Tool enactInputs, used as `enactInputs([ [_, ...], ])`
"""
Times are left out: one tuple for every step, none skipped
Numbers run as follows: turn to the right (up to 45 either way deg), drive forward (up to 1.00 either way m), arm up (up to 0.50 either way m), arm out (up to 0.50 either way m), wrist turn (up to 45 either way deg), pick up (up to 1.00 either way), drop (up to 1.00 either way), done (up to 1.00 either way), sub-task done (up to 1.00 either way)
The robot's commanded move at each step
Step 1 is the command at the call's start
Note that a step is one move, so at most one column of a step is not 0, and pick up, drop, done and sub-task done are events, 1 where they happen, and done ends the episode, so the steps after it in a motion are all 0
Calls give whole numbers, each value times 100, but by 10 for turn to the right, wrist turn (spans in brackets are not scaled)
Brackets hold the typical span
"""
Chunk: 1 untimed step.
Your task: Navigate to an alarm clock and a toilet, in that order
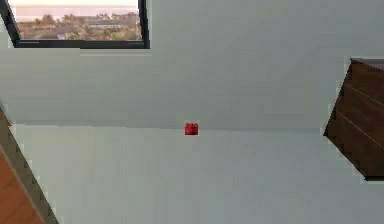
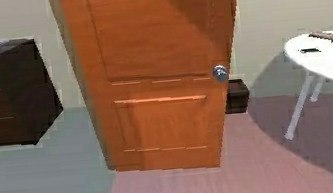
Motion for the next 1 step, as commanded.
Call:
enactInputs([
  [0, 75, 0, 0, 0, 0, 0, 0, 0],
])
